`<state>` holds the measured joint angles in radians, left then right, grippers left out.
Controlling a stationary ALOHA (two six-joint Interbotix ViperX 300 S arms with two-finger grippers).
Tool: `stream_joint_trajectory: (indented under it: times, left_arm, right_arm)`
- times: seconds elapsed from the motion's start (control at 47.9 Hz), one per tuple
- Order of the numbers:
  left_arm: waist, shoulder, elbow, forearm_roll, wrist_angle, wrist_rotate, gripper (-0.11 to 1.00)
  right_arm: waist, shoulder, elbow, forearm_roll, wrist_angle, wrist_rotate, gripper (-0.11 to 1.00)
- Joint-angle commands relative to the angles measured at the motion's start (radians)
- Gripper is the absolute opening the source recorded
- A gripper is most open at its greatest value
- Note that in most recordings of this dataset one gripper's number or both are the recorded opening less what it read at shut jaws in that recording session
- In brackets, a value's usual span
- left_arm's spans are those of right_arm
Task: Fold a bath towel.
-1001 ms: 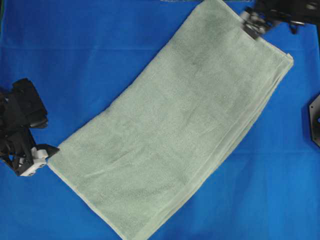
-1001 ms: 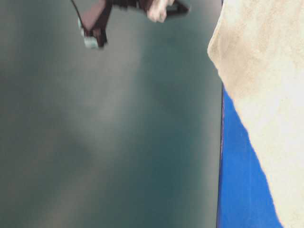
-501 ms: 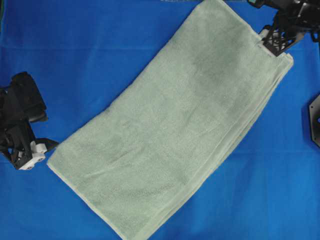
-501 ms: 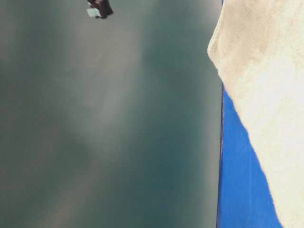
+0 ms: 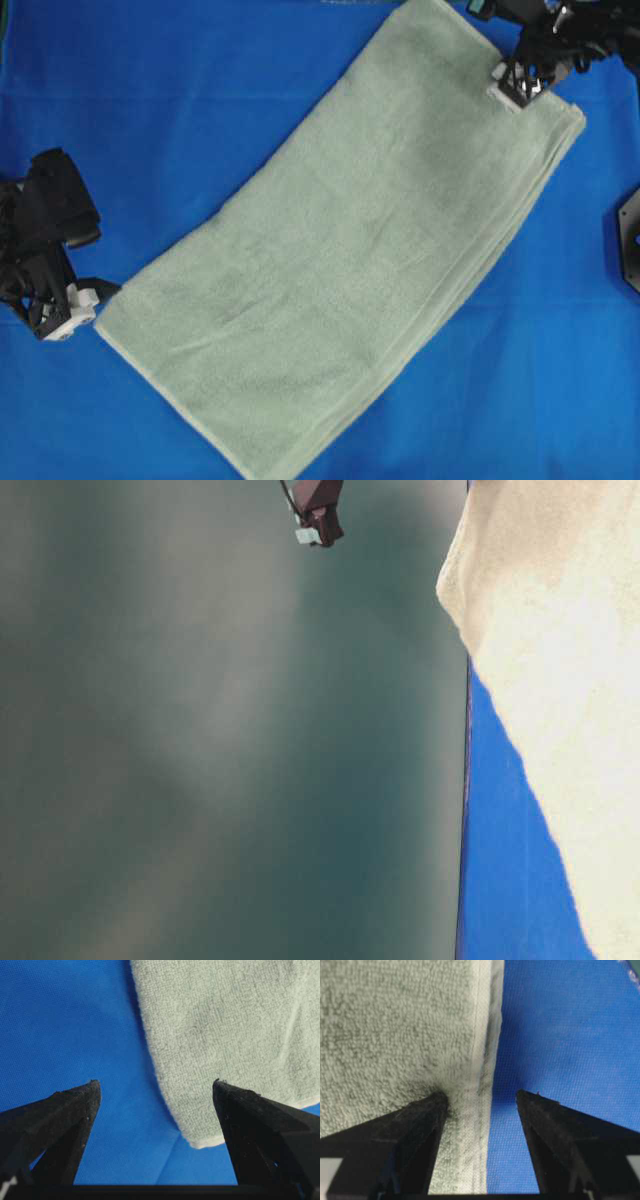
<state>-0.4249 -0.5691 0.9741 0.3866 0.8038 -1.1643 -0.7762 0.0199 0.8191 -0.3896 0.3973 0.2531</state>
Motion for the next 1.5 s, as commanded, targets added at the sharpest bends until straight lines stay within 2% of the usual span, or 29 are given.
stream_joint_trajectory:
  times: [0.0, 0.125, 0.188, 0.25, 0.355, 0.396, 0.626, 0.814, 1.022, 1.168, 1.335, 1.481]
  left_arm:
    - [0.0, 0.002, -0.023, 0.003, -0.005, 0.0, 0.86]
    - [0.0, 0.002, -0.025, 0.003, -0.005, 0.0, 0.86]
    - [0.0, 0.002, -0.025, 0.003, -0.005, 0.002, 0.86]
    - [0.0, 0.002, -0.025, 0.003, -0.005, 0.002, 0.86]
    - [0.0, 0.002, -0.025, 0.003, -0.005, 0.002, 0.86]
    - [0.0, 0.0, -0.025, 0.003, -0.005, 0.002, 0.86]
    - [0.002, -0.002, -0.025, 0.003, -0.005, 0.002, 0.86]
    - [0.0, -0.002, -0.028, -0.002, -0.006, 0.002, 0.86]
    - [0.0, 0.002, -0.035, -0.002, -0.005, 0.002, 0.86]
    - [0.002, 0.003, -0.037, -0.002, -0.009, 0.002, 0.86]
    - [0.0, 0.003, -0.038, -0.002, -0.025, 0.003, 0.86]
    - [0.0, 0.003, -0.038, -0.002, -0.034, 0.003, 0.86]
  right_arm:
    - [-0.028, 0.043, 0.015, 0.005, -0.015, 0.003, 0.62]
    - [-0.026, 0.043, 0.041, 0.029, -0.02, 0.003, 0.61]
    - [-0.026, 0.043, 0.054, 0.035, -0.025, 0.003, 0.57]
    - [-0.028, 0.041, 0.067, 0.04, -0.029, 0.003, 0.47]
    - [-0.021, 0.031, 0.087, 0.057, -0.035, 0.003, 0.21]
    - [-0.02, 0.029, 0.094, 0.064, -0.035, 0.003, 0.16]
    - [0.002, 0.0, 0.1, 0.089, -0.028, 0.005, 0.16]
    - [0.043, -0.15, 0.094, 0.126, 0.04, 0.026, 0.16]
    - [0.169, -0.325, 0.054, 0.207, 0.133, 0.043, 0.15]
    - [0.298, -0.377, 0.002, 0.219, 0.173, 0.098, 0.15]
    - [0.449, -0.342, -0.054, 0.218, 0.175, 0.178, 0.15]
    - [0.624, -0.233, -0.141, 0.215, 0.16, 0.25, 0.15]
